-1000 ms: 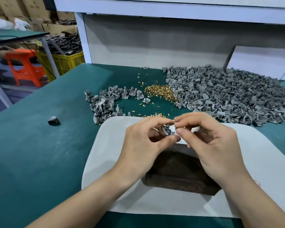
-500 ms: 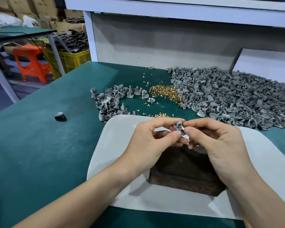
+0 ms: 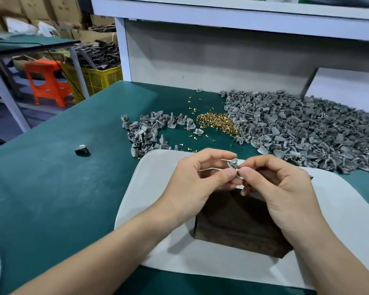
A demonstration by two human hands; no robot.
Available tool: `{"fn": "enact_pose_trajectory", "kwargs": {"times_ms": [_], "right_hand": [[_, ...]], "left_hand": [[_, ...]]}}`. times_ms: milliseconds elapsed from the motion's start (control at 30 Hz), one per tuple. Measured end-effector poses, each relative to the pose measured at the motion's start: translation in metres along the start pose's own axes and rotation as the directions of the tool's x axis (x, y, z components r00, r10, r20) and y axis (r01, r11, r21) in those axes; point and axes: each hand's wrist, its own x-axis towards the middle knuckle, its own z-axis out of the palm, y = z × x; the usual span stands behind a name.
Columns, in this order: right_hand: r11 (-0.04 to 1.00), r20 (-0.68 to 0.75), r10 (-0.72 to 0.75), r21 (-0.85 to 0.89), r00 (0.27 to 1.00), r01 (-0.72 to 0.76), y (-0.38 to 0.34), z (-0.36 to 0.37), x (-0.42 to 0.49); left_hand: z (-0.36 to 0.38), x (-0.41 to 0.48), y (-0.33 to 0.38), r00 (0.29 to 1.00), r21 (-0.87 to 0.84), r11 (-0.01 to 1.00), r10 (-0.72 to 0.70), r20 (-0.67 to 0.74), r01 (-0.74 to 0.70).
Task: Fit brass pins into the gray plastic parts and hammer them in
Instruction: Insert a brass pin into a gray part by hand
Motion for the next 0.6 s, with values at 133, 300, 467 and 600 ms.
{"fn": "enact_pose_trajectory", "kwargs": {"times_ms": [133, 300, 467, 600], "right_hand": [[0.998, -0.023, -0.003, 0.056, 1.0, 0.004, -0.0021, 0.0003, 0.0001], [0.996, -0.024, 0.027, 0.084, 0.999, -0.025, -0.0039, 0.0, -0.0001], [0.983, -0.01, 0.068, 0.172, 0.998, -0.066, -0.0012, 0.0012, 0.0005], [0.984, -0.011, 0.061, 0.167, 0.998, -0.059, -0.0009, 0.002, 0.0]], "left_hand": [[0.0008, -0.0004, -0.0001, 1.0, 0.029, 0.999, 0.027, -0.001, -0.027], [0.001, -0.0014, 0.0008, 0.999, 0.048, 0.998, 0.033, 0.01, -0.034], [0.0005, -0.0012, 0.0017, 0.999, 0.085, 0.995, 0.046, 0.0, -0.046], [0.0007, -0.001, 0.0012, 0.998, 0.115, 0.991, 0.064, -0.008, -0.063]]}}
